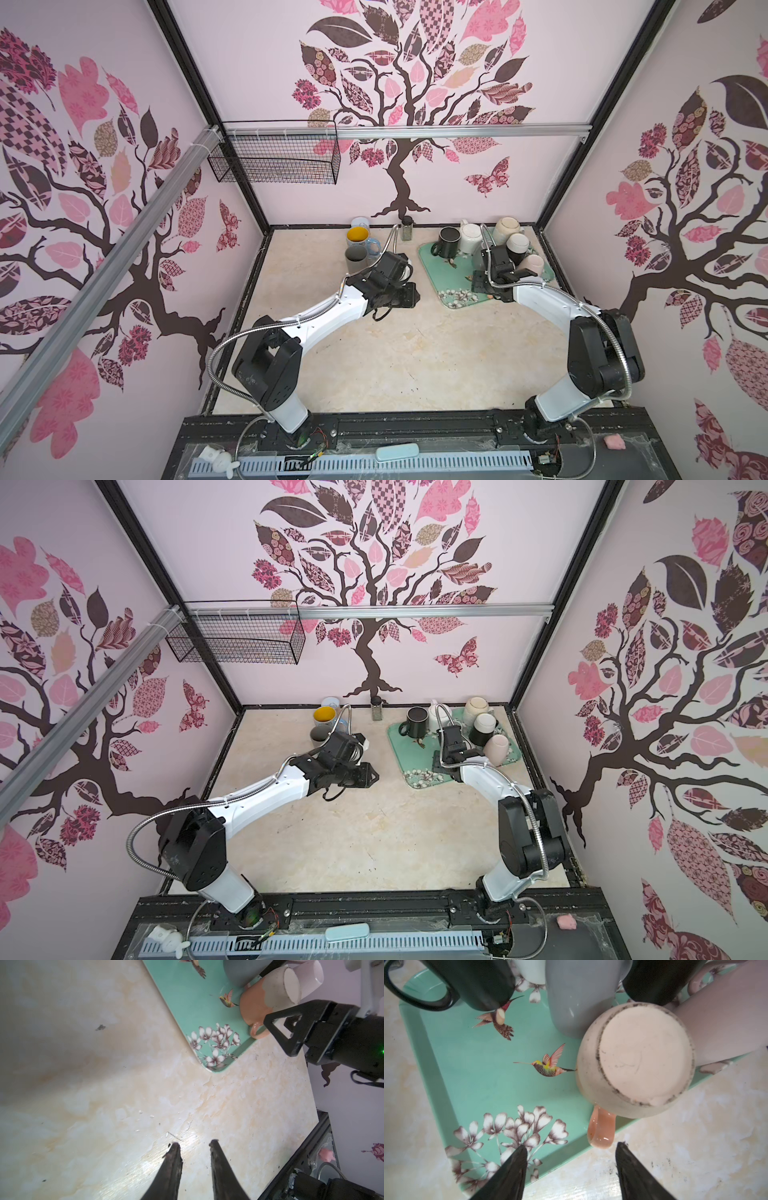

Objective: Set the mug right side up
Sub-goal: 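Move the right gripper to the upside-down pink-and-white mug while the left approaches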

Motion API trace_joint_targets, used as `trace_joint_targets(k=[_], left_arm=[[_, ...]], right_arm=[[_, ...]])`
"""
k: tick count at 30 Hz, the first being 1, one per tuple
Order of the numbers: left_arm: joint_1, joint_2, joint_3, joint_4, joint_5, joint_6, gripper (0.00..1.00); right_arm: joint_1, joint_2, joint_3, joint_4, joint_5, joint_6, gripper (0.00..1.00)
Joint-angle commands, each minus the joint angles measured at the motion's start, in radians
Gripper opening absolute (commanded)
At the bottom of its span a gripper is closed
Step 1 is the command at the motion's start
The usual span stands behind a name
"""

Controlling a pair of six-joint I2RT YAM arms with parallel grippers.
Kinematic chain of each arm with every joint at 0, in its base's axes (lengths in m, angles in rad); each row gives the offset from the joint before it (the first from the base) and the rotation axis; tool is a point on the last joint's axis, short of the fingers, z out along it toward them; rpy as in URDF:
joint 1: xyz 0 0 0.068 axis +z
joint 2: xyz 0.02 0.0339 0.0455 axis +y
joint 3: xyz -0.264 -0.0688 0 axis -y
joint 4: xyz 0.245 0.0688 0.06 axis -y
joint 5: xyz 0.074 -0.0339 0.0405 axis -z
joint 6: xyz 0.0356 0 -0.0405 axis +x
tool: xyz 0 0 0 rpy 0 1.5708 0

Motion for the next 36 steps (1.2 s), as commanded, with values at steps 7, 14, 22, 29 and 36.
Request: trace_joint_targets(k=[7, 14, 22, 29, 36], left_arm=[[-0.105, 0.138, 0.223, 0.017, 0.002, 0.013, 0.27], [-0.114, 0.153, 0.213, 0.015, -0.01, 0.012, 0.27], [-0.114, 0.153, 0.189, 0.029, -0.019, 0.007, 0.27], [-0.114, 0.16, 0.19, 0.026, -0.016, 0.012, 0.27], [-0.114, 0.152, 0.171, 0.029, -0.021, 0.014, 0.27]], right_arm=[[-0.069, 0.047, -0.033, 0.098, -0.013, 0.051, 0.64], [-0.094, 0.113, -0.036, 0.128, -0.027, 0.055, 0.63], [-0.096, 0.184, 0.018, 0.085, -0.038, 0.029, 0.4], [-0.094, 0.167, -0.005, 0.073, -0.069, 0.025, 0.2], [-0.072, 0.112, -0.028, 0.062, -0.113, 0.021, 0.11]])
